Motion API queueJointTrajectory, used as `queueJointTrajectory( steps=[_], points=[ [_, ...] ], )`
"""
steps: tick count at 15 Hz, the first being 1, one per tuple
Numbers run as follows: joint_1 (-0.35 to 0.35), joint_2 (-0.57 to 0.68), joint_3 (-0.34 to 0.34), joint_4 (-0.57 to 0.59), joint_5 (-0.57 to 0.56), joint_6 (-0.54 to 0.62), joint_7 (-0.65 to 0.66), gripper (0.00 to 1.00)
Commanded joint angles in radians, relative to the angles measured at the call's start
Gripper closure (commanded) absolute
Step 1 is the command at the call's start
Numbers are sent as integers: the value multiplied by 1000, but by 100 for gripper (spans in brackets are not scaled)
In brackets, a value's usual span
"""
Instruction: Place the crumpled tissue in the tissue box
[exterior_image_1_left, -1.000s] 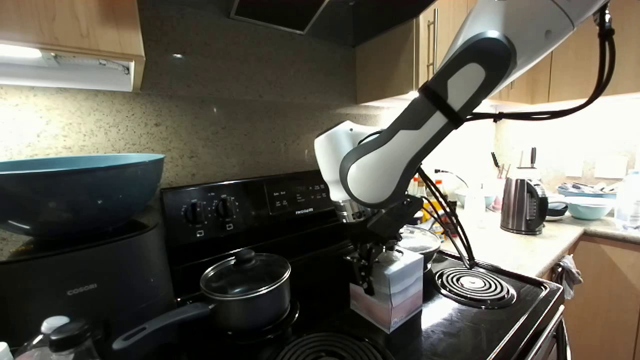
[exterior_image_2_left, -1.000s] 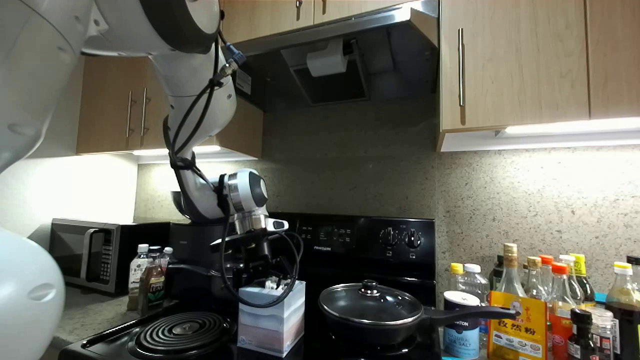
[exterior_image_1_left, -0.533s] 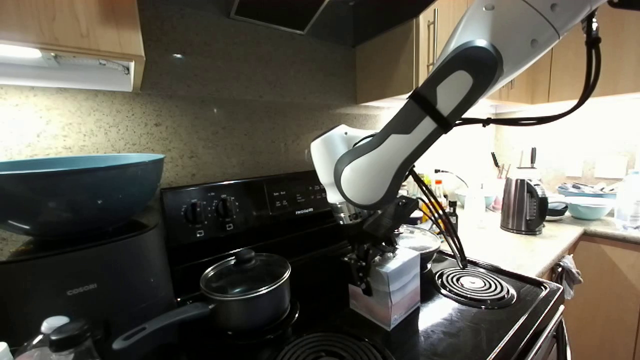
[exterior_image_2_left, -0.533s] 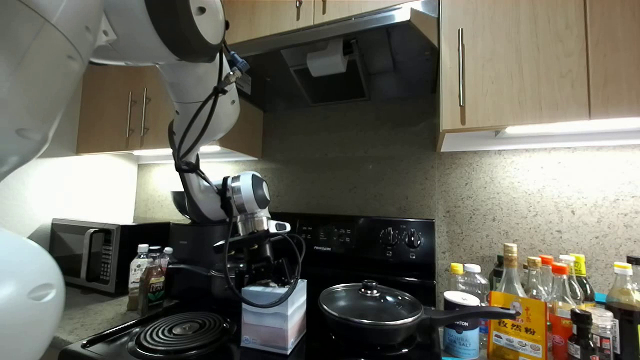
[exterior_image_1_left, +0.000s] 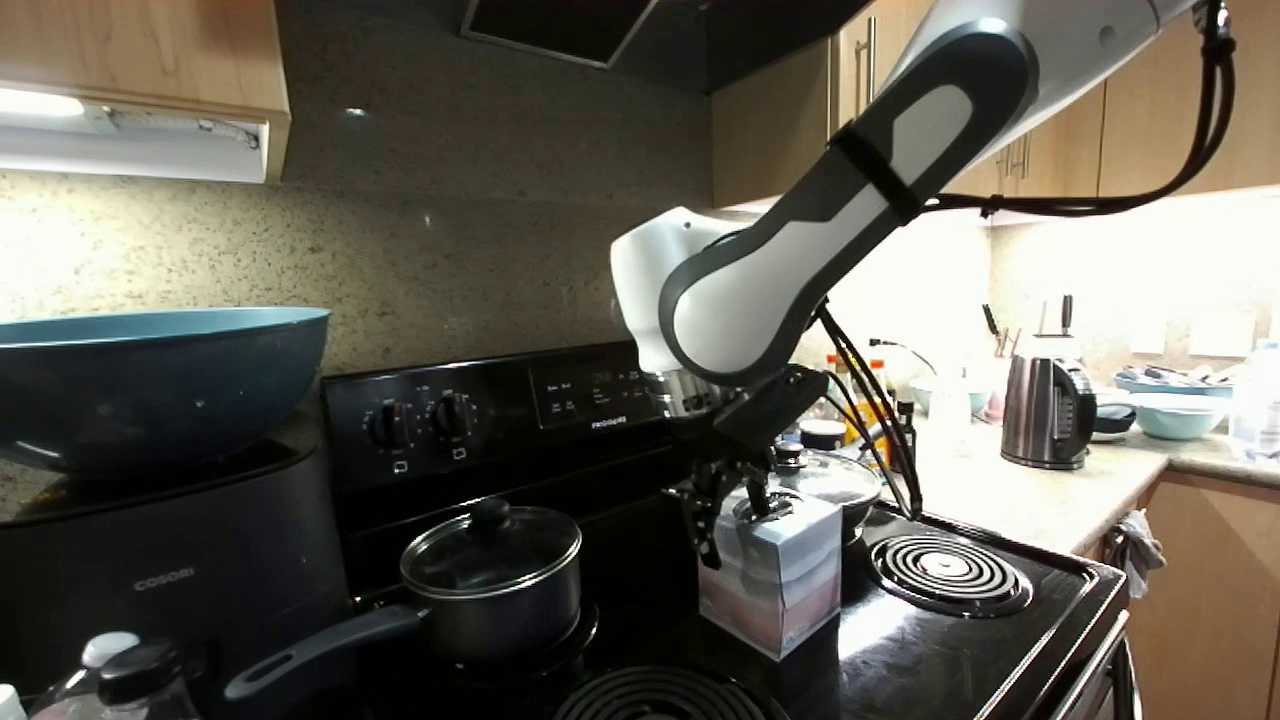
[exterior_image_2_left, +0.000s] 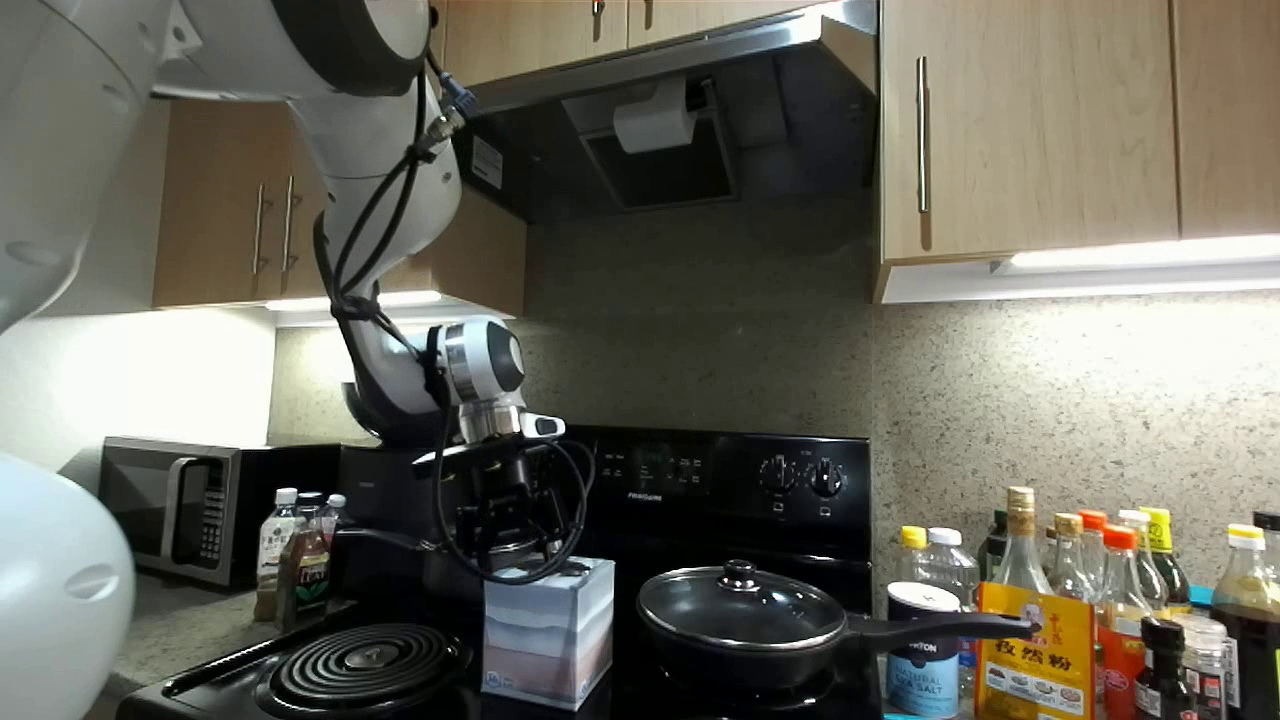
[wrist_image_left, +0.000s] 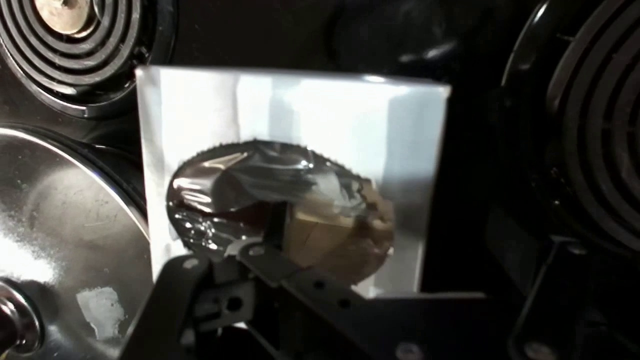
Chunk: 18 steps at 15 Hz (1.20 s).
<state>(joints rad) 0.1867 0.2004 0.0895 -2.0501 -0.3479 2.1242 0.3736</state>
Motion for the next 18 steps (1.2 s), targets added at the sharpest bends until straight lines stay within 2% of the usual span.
queueJointTrajectory(
  steps=[1,8,9,18],
  points=[
    [-2,-124,24,-71,62,25,-59,0],
    [-16,-239,38,-96,119,39,-16,0],
    [-12,-184,43,-45,90,4,-21,0],
    [-17,-214,44,-61,105,8,-21,0]
  ],
)
